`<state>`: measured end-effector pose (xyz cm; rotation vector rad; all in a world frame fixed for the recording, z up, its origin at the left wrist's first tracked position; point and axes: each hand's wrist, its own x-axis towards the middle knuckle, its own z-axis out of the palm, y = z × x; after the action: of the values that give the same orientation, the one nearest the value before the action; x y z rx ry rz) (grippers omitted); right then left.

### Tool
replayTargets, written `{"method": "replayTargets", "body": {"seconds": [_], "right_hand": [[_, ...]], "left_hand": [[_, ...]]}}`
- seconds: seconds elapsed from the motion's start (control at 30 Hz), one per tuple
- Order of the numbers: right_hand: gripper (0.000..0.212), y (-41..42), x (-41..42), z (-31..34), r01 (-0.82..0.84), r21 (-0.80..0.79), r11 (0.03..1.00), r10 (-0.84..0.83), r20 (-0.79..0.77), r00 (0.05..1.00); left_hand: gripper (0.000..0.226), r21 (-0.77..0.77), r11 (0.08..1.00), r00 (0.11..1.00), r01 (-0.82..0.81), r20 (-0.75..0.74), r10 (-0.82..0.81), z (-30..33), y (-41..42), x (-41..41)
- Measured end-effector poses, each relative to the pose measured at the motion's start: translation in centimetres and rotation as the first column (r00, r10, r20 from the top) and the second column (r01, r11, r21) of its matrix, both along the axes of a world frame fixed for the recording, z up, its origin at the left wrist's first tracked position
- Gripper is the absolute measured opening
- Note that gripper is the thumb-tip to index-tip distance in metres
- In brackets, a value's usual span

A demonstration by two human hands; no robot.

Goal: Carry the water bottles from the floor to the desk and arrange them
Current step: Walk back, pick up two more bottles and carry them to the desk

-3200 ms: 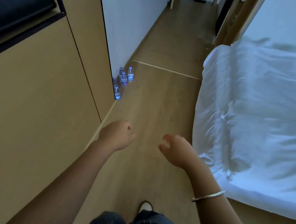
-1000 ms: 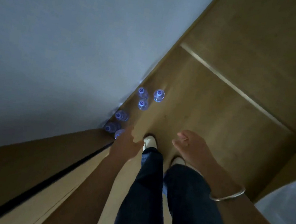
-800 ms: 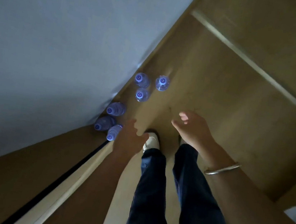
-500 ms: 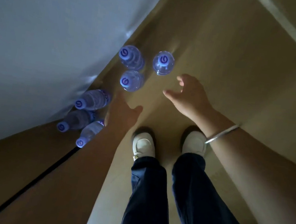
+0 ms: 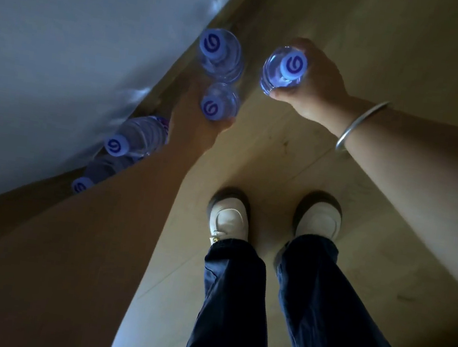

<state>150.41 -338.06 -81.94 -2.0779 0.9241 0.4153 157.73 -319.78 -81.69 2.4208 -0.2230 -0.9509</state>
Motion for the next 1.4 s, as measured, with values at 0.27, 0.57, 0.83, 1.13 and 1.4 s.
{"method": "replayTargets", "body": {"seconds": [0.27, 0.57, 0.83, 1.13, 1.4], "right_hand": [[0.065, 3.2, -2.8, 7.1, -0.052, -0.053, 0.997, 0.053, 0.006, 0.999], [0.058, 8.1, -7.0, 25.1, -0.208, -0.056, 0.976, 0.215, 0.203, 0.955], [0.049, 11.1, -8.0, 43.5, -0.543, -0.114, 0.832, 0.537, 0.412, 0.736], [0.049, 22.0, -11.9, 59.5, -0.842, -0.17, 0.512, 0.804, 0.44, 0.4], [0.055, 36.7, -19.8, 64.6, -0.96, -0.192, 0.204, 0.87, 0.486, 0.088]], "left_hand": [[0.051, 0.023, 0.994, 0.994, -0.105, -0.02, 0.106, 6.9, 1.7, -3.1], [0.049, 0.111, 0.964, 0.971, -0.241, 0.027, 0.239, 23.2, 4.8, -8.0], [0.052, 0.026, 0.803, 0.802, -0.595, 0.083, 0.592, 43.2, 10.9, -16.3], [0.034, -0.094, 0.467, 0.446, -0.879, 0.183, 0.876, 60.0, 19.8, -28.6], [0.036, -0.244, 0.057, -0.013, -0.968, 0.273, 0.962, 66.7, 30.3, -41.2]]}}
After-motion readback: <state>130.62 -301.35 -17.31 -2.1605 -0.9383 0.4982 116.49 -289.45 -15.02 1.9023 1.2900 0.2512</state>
